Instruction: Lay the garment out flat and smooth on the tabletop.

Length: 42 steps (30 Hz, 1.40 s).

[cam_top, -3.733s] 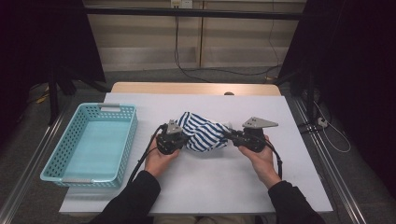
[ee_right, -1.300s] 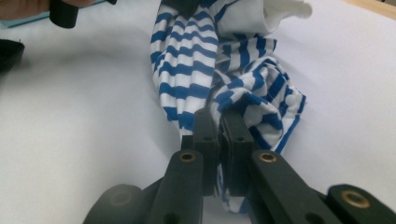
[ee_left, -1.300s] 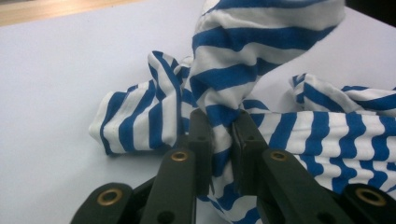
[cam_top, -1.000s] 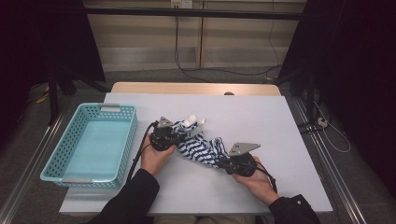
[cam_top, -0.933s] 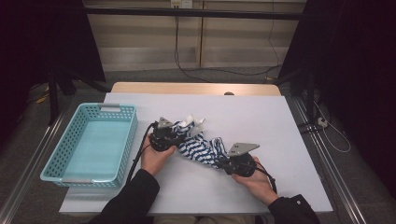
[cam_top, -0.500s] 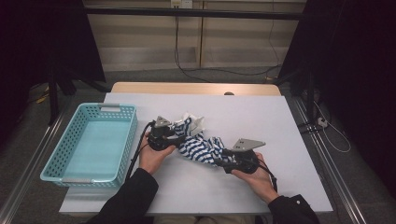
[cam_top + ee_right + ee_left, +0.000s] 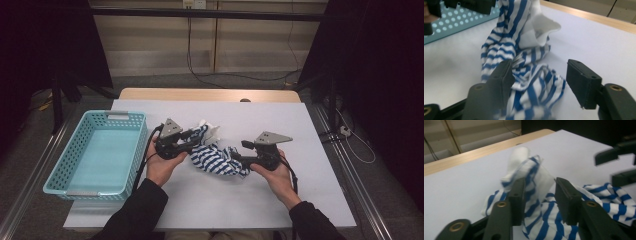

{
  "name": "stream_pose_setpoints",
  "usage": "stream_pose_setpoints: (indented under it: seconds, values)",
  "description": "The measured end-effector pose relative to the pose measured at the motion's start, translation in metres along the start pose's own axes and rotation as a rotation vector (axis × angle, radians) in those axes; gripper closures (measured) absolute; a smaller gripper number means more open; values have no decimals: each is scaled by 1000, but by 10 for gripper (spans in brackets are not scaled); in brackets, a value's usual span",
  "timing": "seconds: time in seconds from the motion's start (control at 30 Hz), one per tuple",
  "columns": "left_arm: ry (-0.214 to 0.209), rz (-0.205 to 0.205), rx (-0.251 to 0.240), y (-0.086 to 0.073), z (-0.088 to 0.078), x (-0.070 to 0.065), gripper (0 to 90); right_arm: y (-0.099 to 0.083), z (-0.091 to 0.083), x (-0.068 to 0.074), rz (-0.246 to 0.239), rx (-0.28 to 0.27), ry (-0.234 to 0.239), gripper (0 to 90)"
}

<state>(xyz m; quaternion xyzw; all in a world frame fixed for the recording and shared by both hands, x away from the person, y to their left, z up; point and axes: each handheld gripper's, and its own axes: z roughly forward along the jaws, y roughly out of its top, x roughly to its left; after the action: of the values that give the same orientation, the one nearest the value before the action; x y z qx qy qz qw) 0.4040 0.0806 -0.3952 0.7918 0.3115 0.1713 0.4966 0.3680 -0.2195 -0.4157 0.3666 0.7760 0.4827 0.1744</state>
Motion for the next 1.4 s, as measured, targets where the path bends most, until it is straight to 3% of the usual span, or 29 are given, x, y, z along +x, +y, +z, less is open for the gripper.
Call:
stream_pose_setpoints:
  seconds: [0.03, 0.1, 0.13, 0.2, 0.23, 0.3, 0.4, 0.5, 0.57, 0.63, 0.77, 0.8, 0.93, 0.97, 1.03, 1.1, 1.2, 1.3, 1.33, 1.4]
  values:
    - [-13, 13, 14, -1, 3, -4, 641, 2, 5, -2, 2, 0, 3, 407]
    - [0, 48, 67, -4, 11, -9, 651, 7, 19, -6, -3, 28, 1, 433]
    - [-5, 59, 112, -7, 18, -10, 647, 8, 24, -8, -8, 38, -4, 433]
    - [11, 52, 159, -15, 27, -10, 592, 11, 37, -12, -6, 62, -11, 435]
    - [11, 69, 191, -18, 31, -7, 572, 12, 44, -14, -1, 72, -1, 433]
    - [43, 59, 248, -27, 37, -4, 587, 13, 57, -16, 1, 100, 7, 432]
    - [12, 12, 283, -33, 38, 3, 665, 13, 75, -15, -15, 139, 21, 422]
    - [4, 40, 324, -35, 36, 2, 685, 17, 88, -14, -20, 167, 28, 403]
    - [-23, 1, 340, -38, 33, 6, 687, 22, 95, -13, -21, 179, 41, 386]
    - [-41, -19, 345, -39, 31, 10, 692, 25, 101, -13, -25, 190, 50, 376]
    - [-48, 2, 341, -41, 31, 11, 719, 27, 117, -10, -24, 228, 58, 378]
    - [-56, -10, 337, -41, 31, 10, 726, 26, 120, -10, -19, 229, 63, 396]
    - [-33, 1, 316, -41, 31, 9, 764, 20, 126, -9, -9, 253, 91, 631]
    - [-29, -2, 312, -41, 30, 8, 776, 20, 124, -8, -18, 248, 88, 714]
    - [-28, 5, 299, -41, 31, 8, 786, 22, 119, -8, -37, 232, 63, 792]
    - [-23, -13, 283, -40, 30, 7, 795, 23, 114, -10, -34, 212, 41, 822]
    - [-17, -5, 247, -38, 29, 9, 805, 25, 105, -16, -25, 182, 5, 838]
    - [-49, -17, 215, -37, 27, 11, 809, 25, 95, -22, -13, 156, -25, 842]
    - [-18, -11, 222, -35, 26, 9, 810, 25, 91, -25, -6, 152, -35, 842]
    - [-16, 3, 217, -34, 25, 9, 811, 24, 84, -29, -6, 145, -55, 843]
